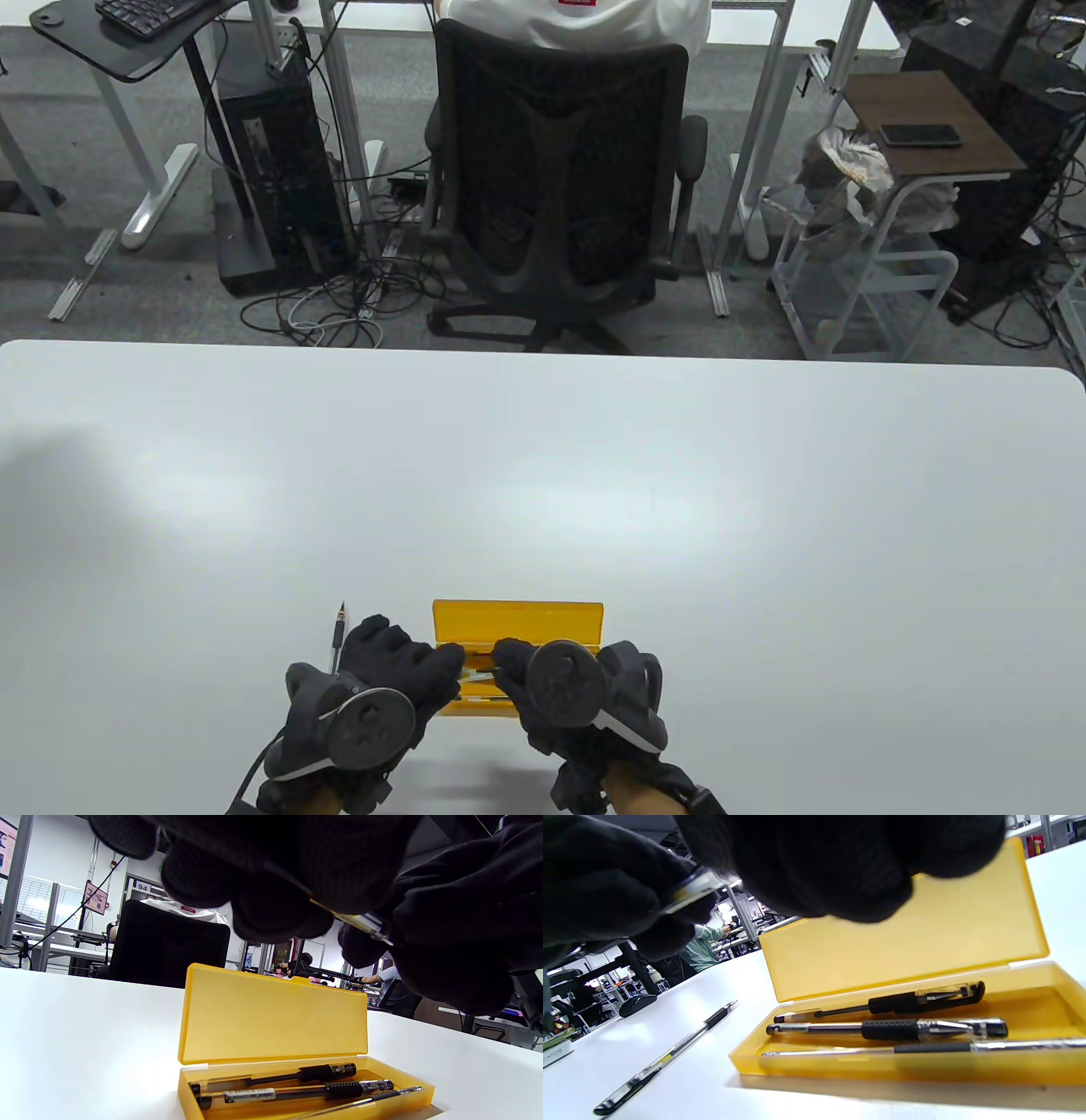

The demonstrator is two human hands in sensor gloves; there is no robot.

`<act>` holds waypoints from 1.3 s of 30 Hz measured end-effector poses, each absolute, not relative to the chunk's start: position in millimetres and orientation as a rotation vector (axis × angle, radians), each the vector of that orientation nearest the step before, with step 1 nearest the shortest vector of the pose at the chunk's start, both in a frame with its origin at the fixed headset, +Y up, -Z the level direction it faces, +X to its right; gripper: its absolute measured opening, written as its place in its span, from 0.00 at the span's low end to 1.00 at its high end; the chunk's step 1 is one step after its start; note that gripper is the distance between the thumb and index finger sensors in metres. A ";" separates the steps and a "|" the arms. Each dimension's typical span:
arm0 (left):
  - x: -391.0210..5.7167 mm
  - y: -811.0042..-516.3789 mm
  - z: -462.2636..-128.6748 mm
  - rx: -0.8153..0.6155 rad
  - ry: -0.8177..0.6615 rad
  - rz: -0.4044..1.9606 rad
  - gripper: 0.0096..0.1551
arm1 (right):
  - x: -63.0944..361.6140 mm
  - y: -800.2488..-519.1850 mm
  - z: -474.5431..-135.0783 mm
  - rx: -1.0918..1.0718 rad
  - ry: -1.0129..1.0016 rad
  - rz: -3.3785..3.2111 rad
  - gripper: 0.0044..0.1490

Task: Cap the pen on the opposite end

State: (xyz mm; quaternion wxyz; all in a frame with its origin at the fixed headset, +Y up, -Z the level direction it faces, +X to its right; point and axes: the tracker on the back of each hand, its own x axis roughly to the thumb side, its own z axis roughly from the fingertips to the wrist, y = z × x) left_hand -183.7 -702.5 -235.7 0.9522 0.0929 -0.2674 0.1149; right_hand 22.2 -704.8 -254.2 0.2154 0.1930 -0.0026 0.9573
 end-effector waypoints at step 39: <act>-195.2 -693.1 -236.2 0.289 -0.444 0.345 0.40 | 36.3 -693.5 -264.8 0.362 0.240 2.781 0.29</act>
